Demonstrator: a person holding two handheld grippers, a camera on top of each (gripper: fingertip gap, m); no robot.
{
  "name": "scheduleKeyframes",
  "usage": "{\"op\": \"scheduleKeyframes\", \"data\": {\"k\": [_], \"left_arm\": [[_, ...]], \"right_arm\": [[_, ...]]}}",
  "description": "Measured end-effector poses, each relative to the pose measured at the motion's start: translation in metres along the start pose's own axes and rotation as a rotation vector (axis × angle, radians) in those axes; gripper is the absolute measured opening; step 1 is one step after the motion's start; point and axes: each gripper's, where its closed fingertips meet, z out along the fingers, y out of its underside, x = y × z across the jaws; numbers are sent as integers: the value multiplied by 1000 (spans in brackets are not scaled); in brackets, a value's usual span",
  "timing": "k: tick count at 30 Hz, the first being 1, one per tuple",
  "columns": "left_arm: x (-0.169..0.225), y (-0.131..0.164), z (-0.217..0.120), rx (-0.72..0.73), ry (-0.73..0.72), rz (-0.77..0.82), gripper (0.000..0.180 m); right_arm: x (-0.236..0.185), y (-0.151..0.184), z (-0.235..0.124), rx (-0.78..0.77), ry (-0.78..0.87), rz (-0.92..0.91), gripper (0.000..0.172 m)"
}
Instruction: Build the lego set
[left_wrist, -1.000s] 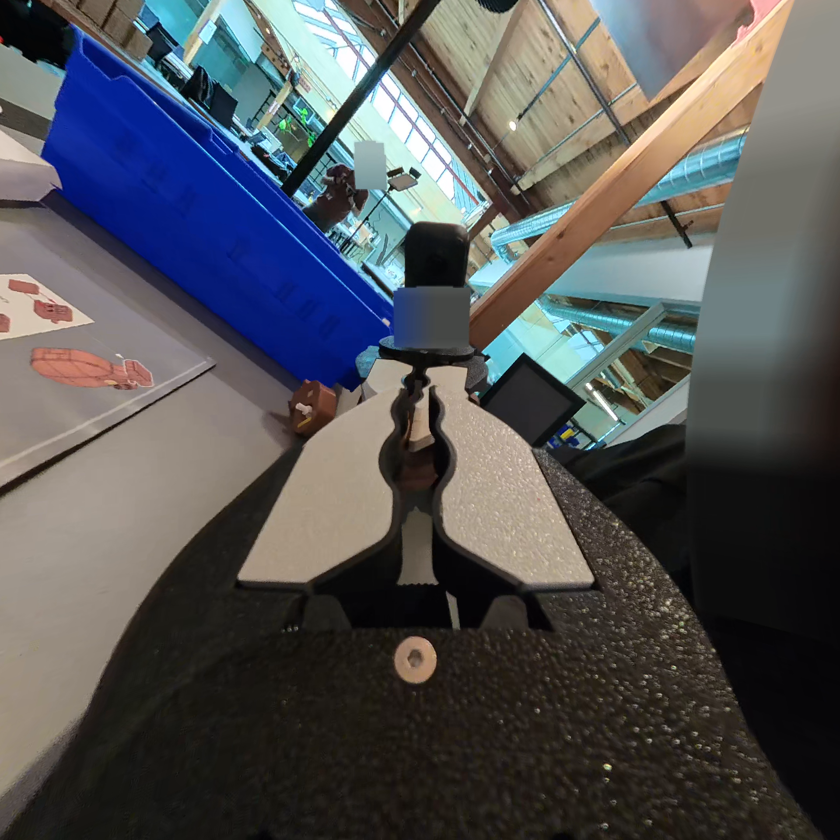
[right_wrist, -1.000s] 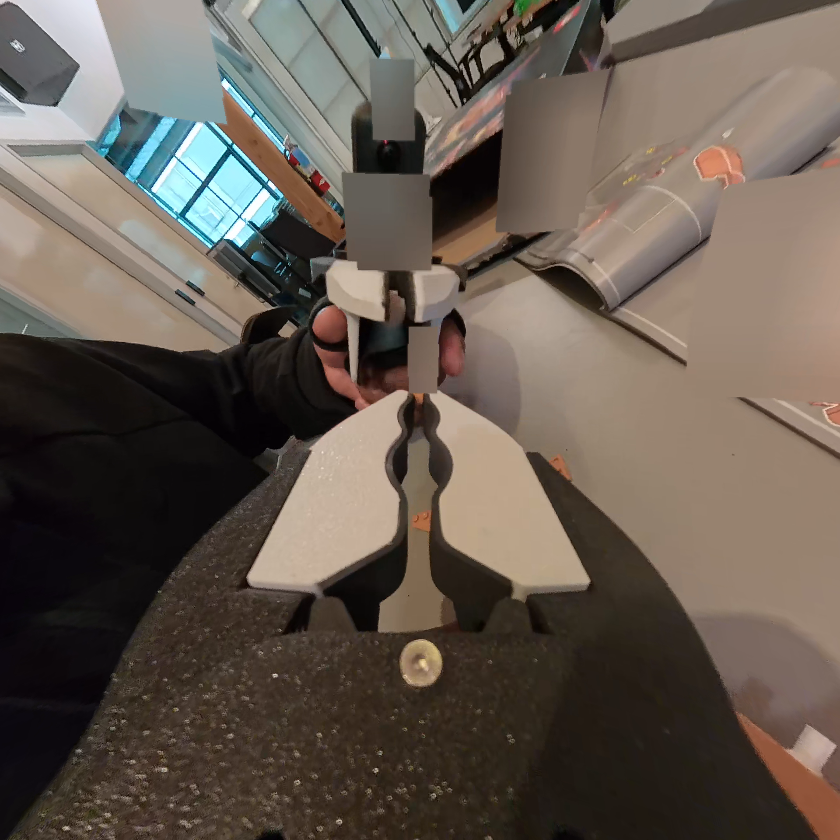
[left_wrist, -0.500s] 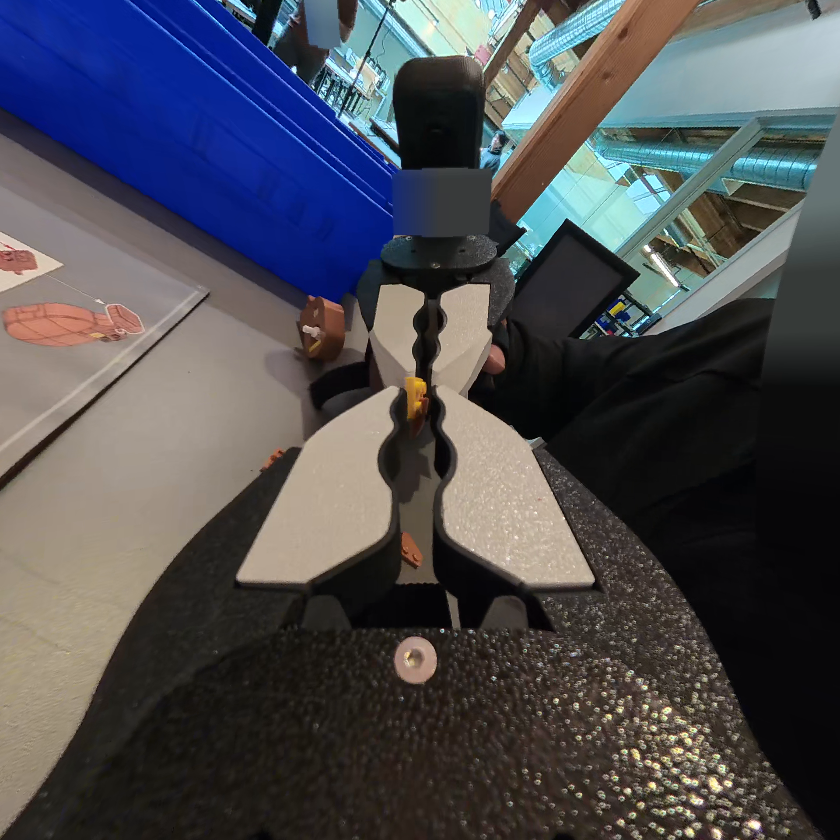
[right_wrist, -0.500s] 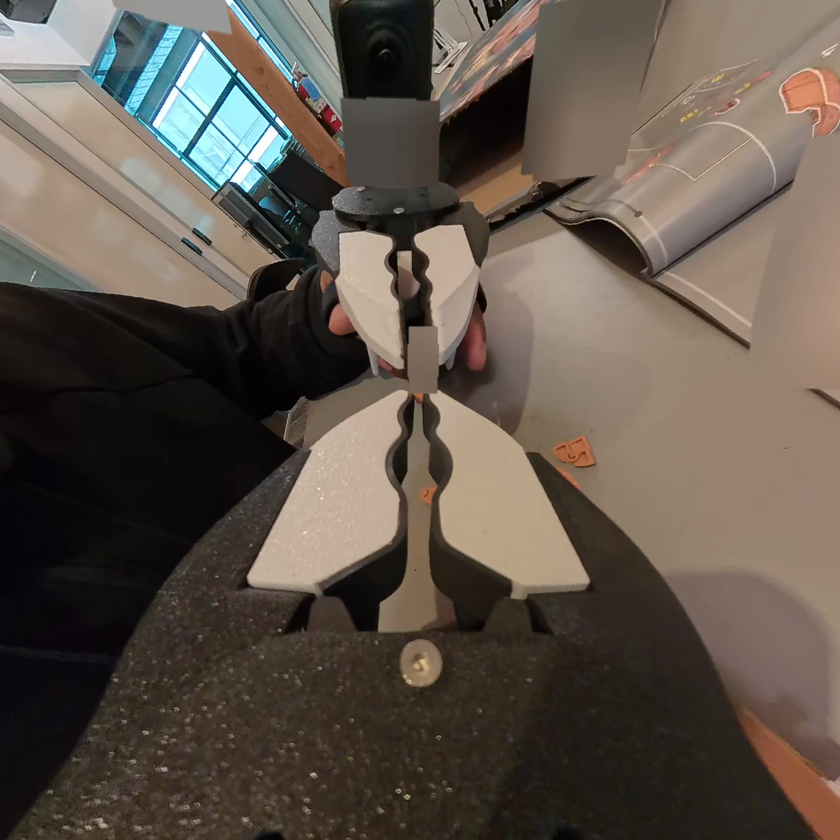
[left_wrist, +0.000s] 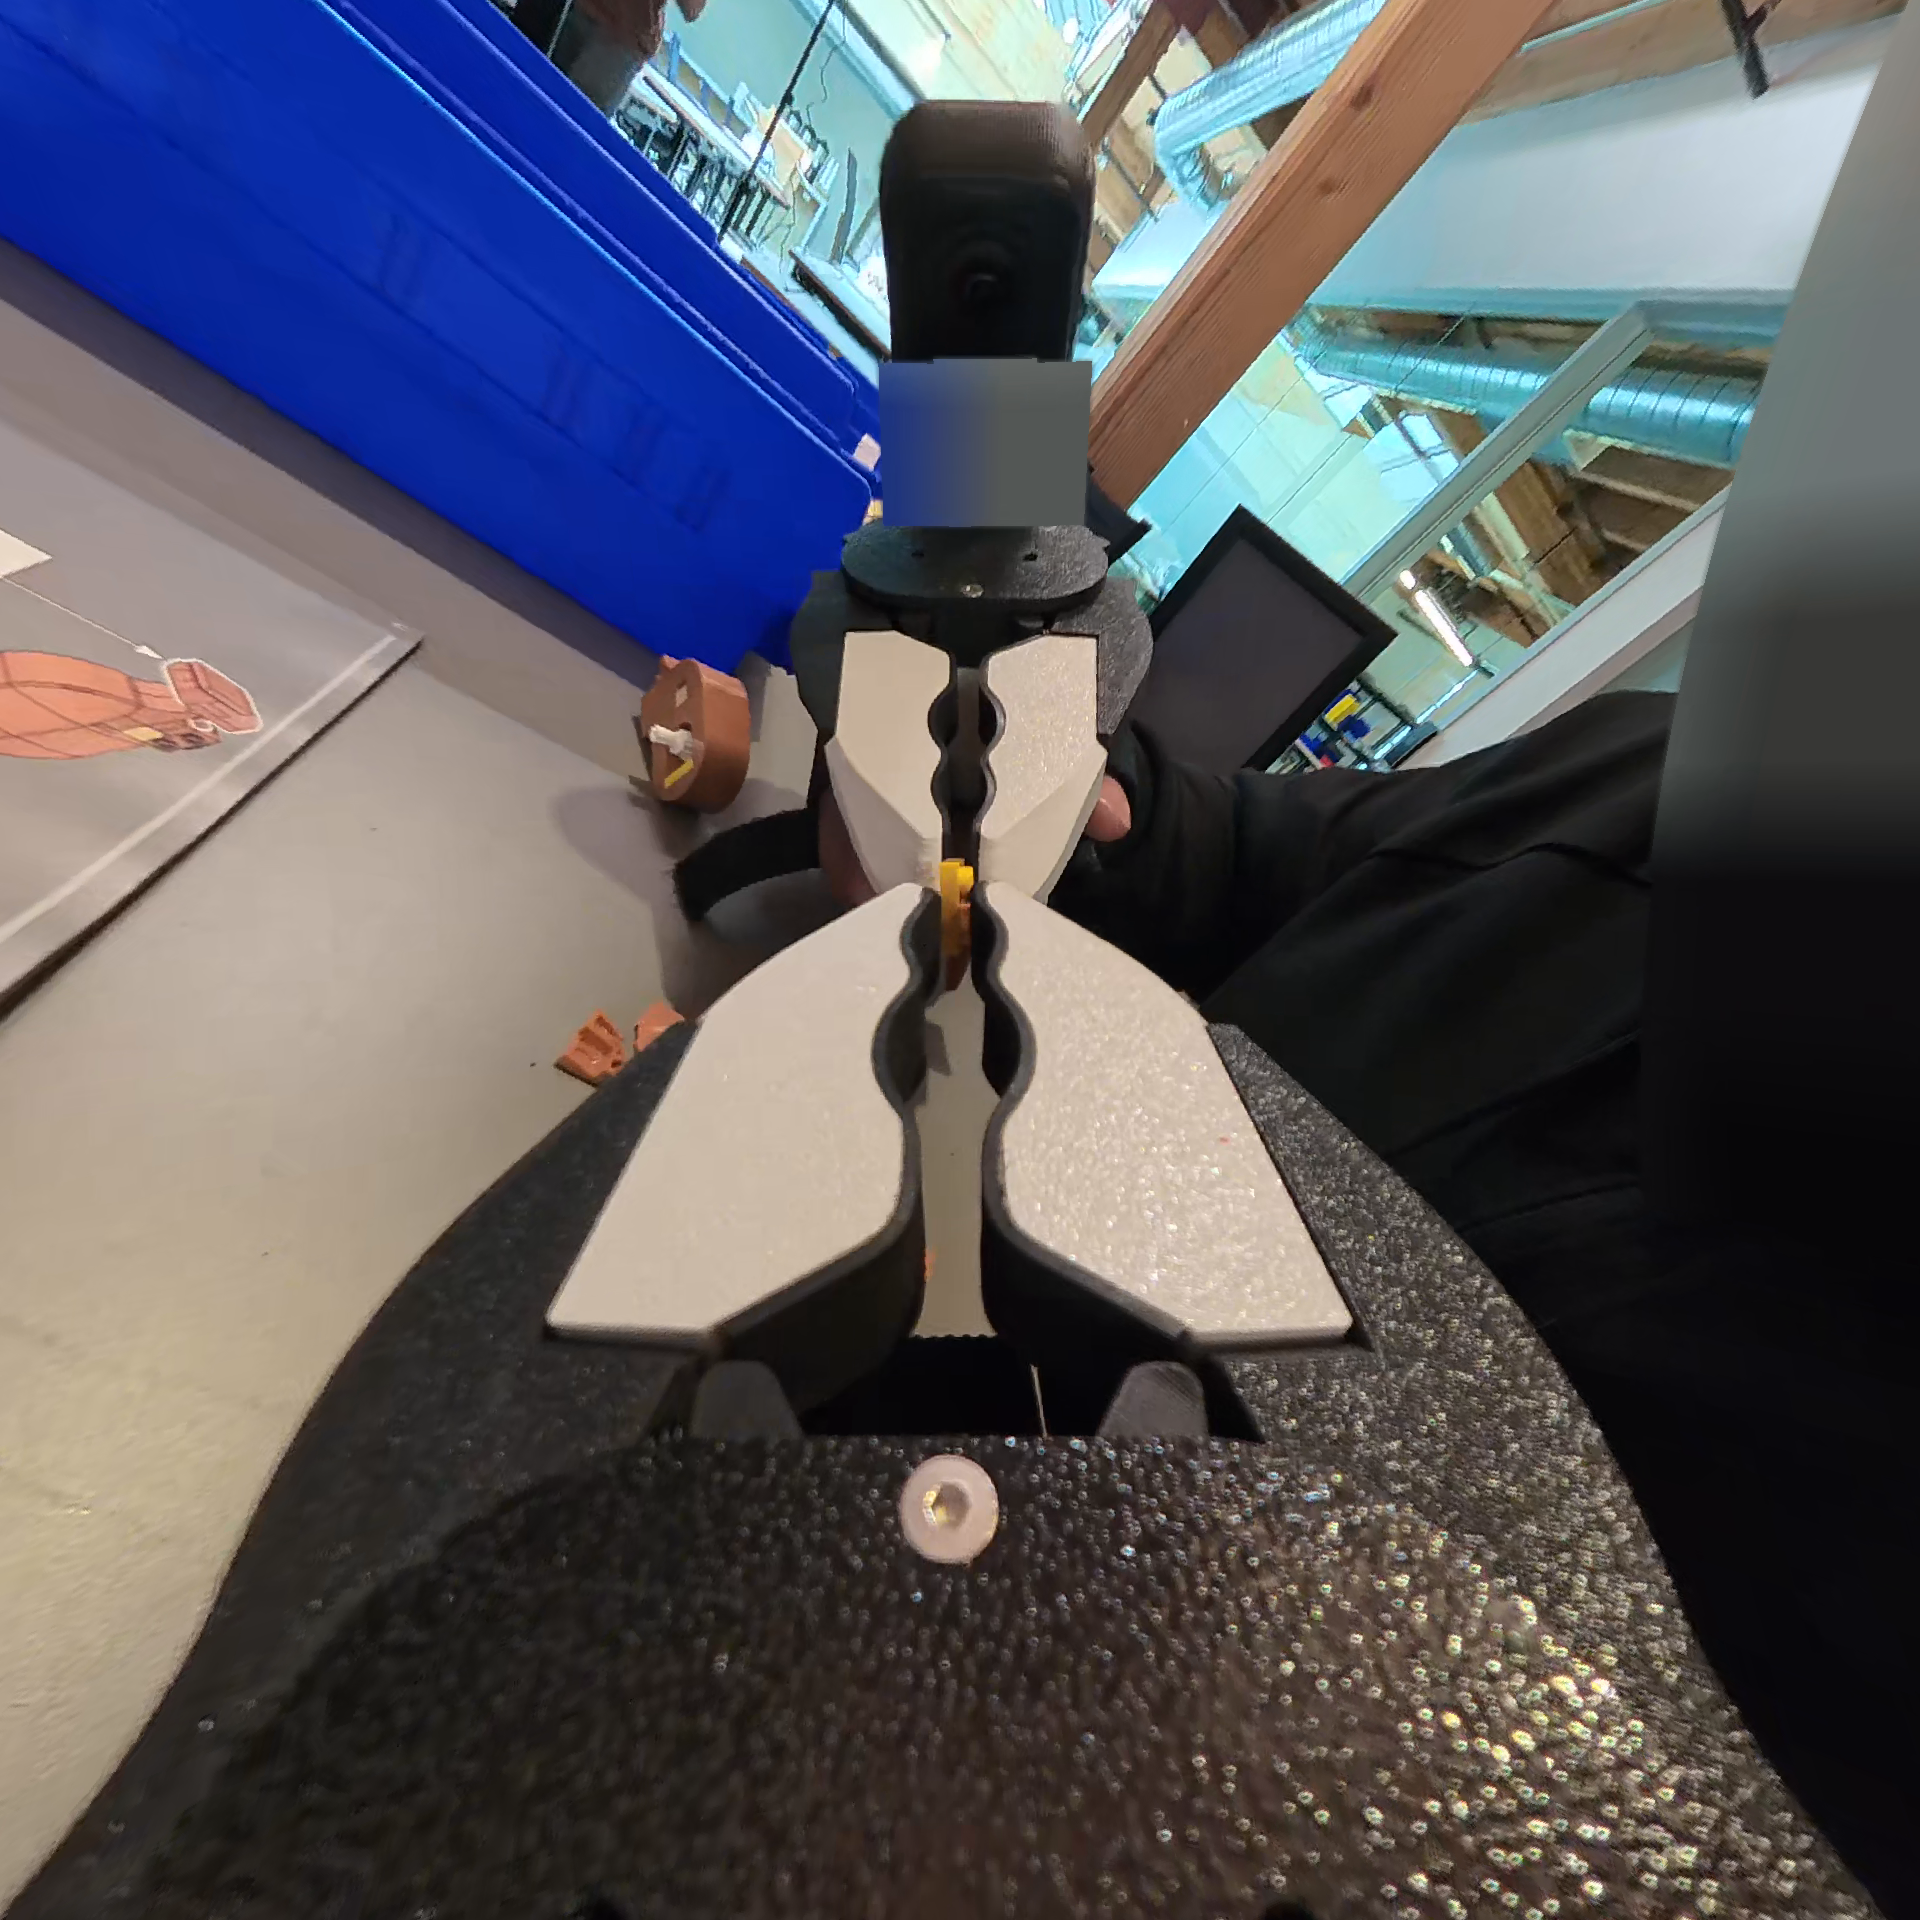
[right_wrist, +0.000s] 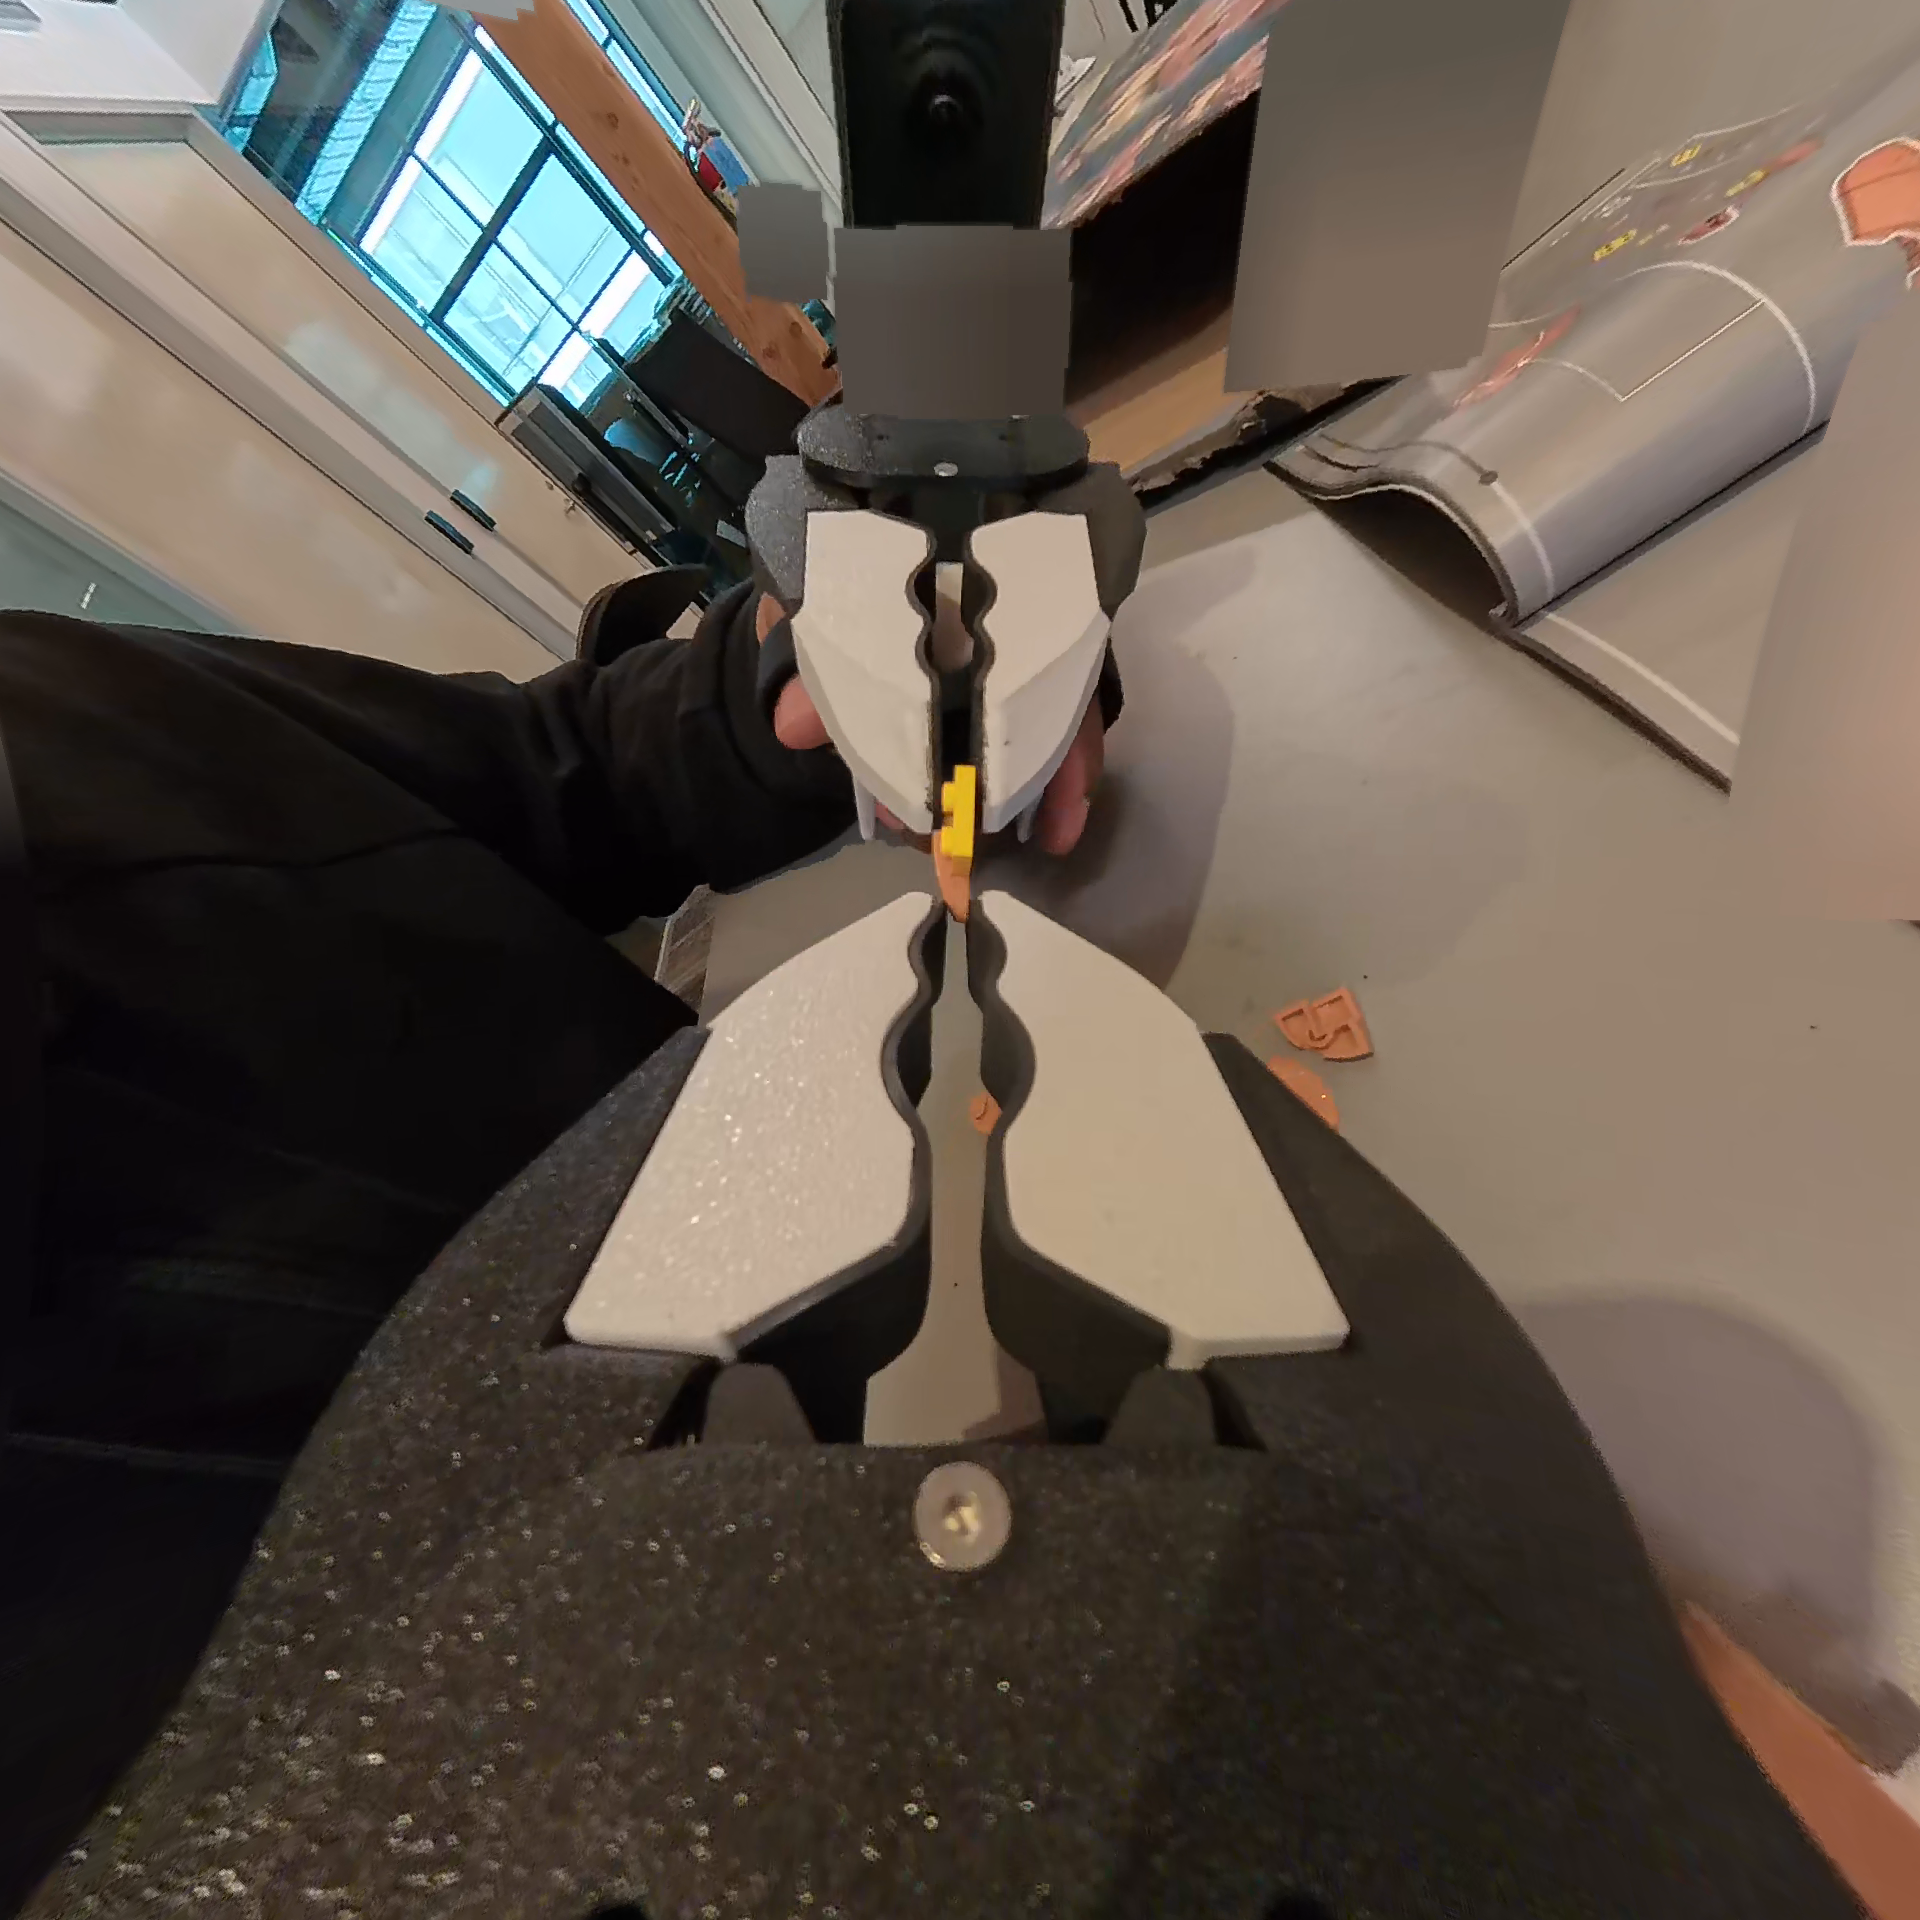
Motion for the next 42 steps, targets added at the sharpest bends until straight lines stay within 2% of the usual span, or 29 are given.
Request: {"op": "scheduleKeyframes", "data": {"k": [12, 15, 17, 20, 23, 28, 34, 39, 42], "left_arm": [[-1, -4, -1, 43, 13, -36, 5], [-6, -8, -2, 66, -28, -20, 5], [-12, -14, -7, 98, -71, -11, 4], [-17, -19, -14, 118, -98, -21, 4], [-20, -16, -13, 102, -117, -31, 4], [-25, -12, -11, 87, -146, -40, 4], [-33, -10, -14, 77, -189, -49, 4], [-32, -9, -13, 59, -203, -29, 4], [-32, -9, -14, 57, -207, -31, 4]], "right_arm": [[2, -9, -6, 56, 14, -11, 3], [10, -8, -8, 44, 80, -39, 1], [20, -2, -10, -20, 166, -108, 1], [33, 16, -10, -176, 311, -328, 2], [34, 31, -3, -283, 348, -469, 5], [44, 50, 8, -393, 383, -537, 18], [45, 55, 22, -452, 424, -577, 26], [52, 55, 23, -506, 513, -606, 16], [51, 48, 23, -435, 492, -536, 15]]}}
